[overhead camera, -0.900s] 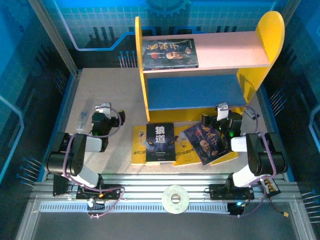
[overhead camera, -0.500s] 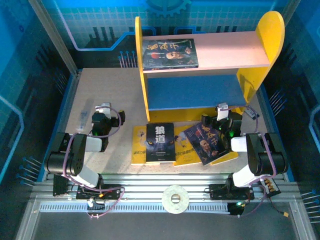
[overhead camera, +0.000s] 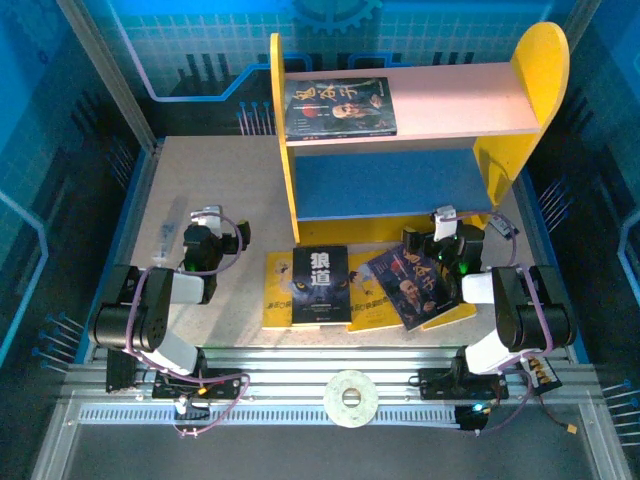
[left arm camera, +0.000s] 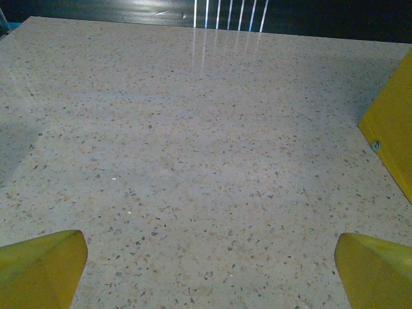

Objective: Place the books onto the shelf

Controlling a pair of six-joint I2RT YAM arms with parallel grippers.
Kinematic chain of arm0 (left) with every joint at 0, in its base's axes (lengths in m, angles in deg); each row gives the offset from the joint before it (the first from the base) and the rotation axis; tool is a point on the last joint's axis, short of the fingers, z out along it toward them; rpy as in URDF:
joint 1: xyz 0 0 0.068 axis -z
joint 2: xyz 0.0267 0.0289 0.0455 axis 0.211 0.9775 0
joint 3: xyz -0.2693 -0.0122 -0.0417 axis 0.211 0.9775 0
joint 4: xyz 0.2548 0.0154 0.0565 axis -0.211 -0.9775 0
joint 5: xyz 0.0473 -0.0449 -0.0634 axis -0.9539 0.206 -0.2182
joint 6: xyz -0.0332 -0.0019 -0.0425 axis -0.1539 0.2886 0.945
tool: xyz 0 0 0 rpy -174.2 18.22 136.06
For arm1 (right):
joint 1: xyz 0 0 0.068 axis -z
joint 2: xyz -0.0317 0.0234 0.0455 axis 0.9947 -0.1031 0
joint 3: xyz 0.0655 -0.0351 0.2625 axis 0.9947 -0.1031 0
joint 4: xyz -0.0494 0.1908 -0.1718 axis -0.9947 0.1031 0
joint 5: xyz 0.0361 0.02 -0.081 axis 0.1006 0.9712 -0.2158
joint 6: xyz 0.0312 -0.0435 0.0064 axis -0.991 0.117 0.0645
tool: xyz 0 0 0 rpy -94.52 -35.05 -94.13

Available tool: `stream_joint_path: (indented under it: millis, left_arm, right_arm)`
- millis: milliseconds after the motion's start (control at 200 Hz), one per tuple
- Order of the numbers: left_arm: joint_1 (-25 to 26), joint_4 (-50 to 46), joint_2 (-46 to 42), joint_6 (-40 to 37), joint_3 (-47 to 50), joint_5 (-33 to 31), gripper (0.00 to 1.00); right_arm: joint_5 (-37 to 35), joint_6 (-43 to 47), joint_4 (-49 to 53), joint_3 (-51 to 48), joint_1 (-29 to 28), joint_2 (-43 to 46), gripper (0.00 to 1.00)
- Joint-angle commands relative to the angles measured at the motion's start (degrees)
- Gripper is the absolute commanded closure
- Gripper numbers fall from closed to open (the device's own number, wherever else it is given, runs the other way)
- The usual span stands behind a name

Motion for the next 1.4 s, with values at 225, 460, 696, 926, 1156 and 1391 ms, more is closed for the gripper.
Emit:
stream_joint_path:
  millis: [225,460,696,926,1156,1391]
  left_arm:
    - [0.63,-5.20,-8.29,-1.57,0.05,0.24,0.01]
    - [4.67,-26.78,-31.79,1.49,-5.39,-3.87,0.01]
    - [10.62,-50.95,-42.60,10.27,-17.87,-10.69,0.01]
    - [17.33,-64.45,-43.59,17.04,-25.71,-11.88,0.01]
    - [23.87,-87.24,-42.91,27.48,-31.59,-9.45,0.01]
    - [29.10,-95.44,-40.82,41.75,-26.68,-4.32,0.01]
  right_arm:
    - [-7.89,-0.99,-2.82,-2.64,-0.93,4.51,0.00]
    - [-13.07,1.23,8.02,-4.85,-4.30,20.59,0.00]
    - [-15.37,-7.37,39.21,1.23,-6.81,44.35,0.00]
    - [-11.72,-12.49,58.27,7.60,-7.89,55.08,0.00]
    - [-2.36,-19.90,69.18,11.03,-13.70,48.26,0.00]
    - [-4.68,-30.47,64.03,6.78,-26.73,41.47,0.01]
